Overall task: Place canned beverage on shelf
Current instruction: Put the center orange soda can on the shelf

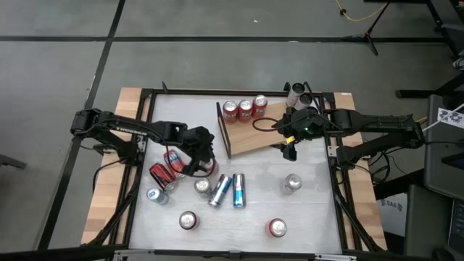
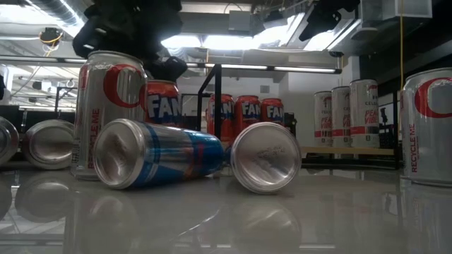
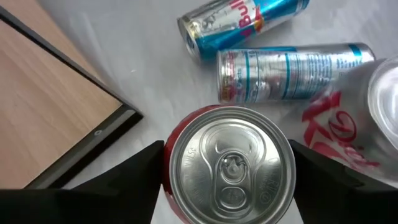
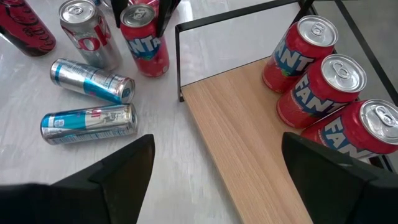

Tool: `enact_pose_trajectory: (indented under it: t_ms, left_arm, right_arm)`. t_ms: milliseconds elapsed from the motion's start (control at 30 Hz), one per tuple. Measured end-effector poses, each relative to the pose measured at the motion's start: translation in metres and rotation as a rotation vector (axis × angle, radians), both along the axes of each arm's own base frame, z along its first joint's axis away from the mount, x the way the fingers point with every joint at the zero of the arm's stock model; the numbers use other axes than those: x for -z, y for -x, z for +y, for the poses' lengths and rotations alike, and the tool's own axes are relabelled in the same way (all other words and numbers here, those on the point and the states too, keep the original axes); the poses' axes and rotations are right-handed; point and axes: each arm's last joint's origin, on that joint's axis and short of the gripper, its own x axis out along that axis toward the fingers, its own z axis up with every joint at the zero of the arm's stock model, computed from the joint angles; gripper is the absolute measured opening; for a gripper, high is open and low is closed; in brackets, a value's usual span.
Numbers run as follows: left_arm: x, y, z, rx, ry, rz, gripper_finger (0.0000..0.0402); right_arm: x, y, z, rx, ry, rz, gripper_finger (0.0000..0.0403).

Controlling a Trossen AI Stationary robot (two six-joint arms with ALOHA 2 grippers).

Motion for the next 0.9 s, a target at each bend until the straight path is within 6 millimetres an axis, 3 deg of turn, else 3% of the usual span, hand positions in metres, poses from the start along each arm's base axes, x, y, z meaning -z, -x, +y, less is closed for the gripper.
enact_pose_trajectory:
  t_ms: [900]
  left_arm:
    - [-0.0011, -0.0025, 0.0024, -0.032, -0.069, -0.029, 0.0318]
  right_arm:
    - [0.0001, -0.0001, 0.0000, 0.000, 0.000, 0.000, 0.0341]
